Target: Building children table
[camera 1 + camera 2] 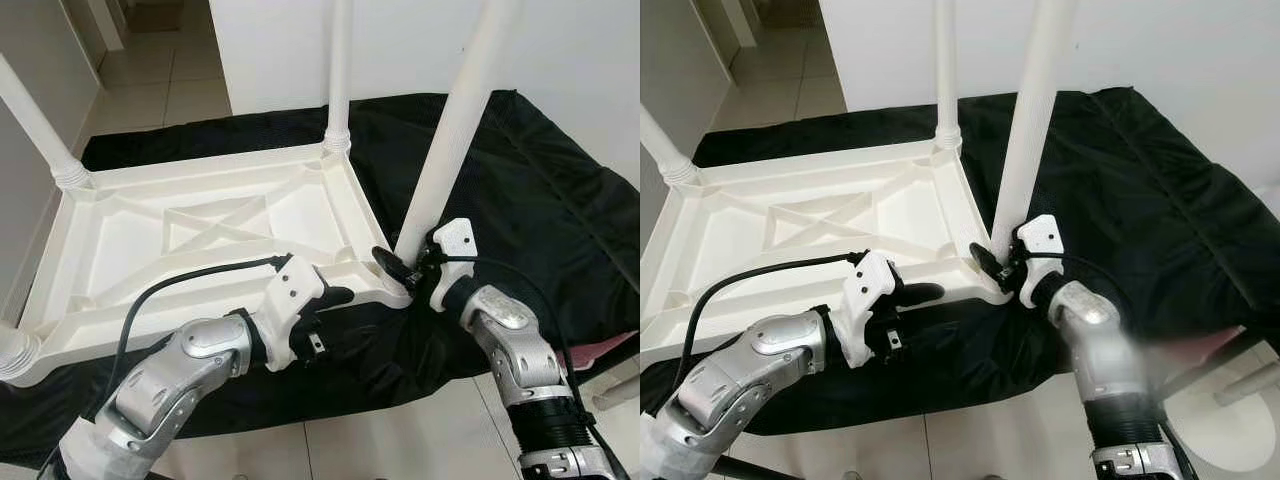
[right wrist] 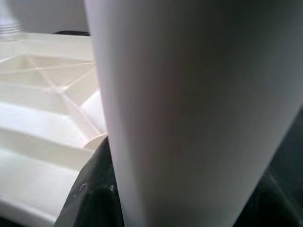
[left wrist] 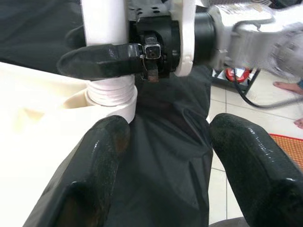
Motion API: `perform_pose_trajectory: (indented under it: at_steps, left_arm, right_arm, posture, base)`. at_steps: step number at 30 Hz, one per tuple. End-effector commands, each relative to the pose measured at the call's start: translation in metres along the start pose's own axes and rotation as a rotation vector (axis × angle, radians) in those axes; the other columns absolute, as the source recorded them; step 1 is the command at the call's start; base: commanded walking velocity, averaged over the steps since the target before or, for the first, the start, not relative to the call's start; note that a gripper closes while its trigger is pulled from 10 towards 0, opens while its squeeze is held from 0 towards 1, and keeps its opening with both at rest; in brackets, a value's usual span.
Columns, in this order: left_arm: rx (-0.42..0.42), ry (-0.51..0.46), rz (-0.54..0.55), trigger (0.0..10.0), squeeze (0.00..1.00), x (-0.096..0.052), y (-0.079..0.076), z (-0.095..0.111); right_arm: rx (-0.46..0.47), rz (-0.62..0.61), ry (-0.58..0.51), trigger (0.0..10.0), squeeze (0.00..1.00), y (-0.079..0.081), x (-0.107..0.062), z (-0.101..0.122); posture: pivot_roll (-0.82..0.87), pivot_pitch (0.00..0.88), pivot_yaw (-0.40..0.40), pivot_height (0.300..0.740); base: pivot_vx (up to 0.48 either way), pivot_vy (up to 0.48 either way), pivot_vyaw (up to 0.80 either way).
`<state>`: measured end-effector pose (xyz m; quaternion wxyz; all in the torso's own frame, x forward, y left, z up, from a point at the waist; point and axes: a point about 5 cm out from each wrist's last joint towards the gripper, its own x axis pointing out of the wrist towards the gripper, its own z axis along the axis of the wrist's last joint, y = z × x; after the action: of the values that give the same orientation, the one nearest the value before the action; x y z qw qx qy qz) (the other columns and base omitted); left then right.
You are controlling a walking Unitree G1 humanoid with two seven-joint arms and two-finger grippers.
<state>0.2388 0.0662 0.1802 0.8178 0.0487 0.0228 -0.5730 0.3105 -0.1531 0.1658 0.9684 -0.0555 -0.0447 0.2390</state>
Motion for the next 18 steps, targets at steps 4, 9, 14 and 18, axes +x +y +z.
perform_pose_trajectory:
  at_steps: [4, 9, 14, 18]
  left_arm:
    - [0.017, 0.013, -0.05, 10.0, 0.0, -0.001, 0.001, 0.0]
    - [0.02, 0.014, -0.054, 10.0, 0.0, -0.001, 0.002, -0.001]
    - [0.018, 0.015, -0.05, 10.0, 0.0, 0.0, 0.003, -0.002]
    - [0.018, 0.015, -0.045, 10.0, 0.0, -0.001, 0.005, -0.001]
  right_arm:
    - [0.06, -0.149, 0.072, 10.0, 0.0, 0.007, -0.003, -0.015]
    - [0.109, -0.391, 0.048, 10.0, 0.0, 0.024, -0.005, -0.013]
    - [0.148, -0.506, 0.027, 10.0, 0.0, 0.037, -0.007, -0.011]
    - [0.188, -0.485, 0.002, 10.0, 0.0, 0.051, -0.006, -0.005]
  posture:
    - [-0.08, 0.047, 0.021, 0.74]
    - [-0.08, 0.04, 0.017, 0.74]
    - [-0.07, 0.032, 0.014, 0.74]
    - [-0.08, 0.034, 0.012, 0.74]
  base:
    - [0.0, 0.0, 0.0]
    - [0.0, 0.0, 0.0]
    - [0.0, 0.0, 0.0]
    - [0.0, 0.0, 0.0]
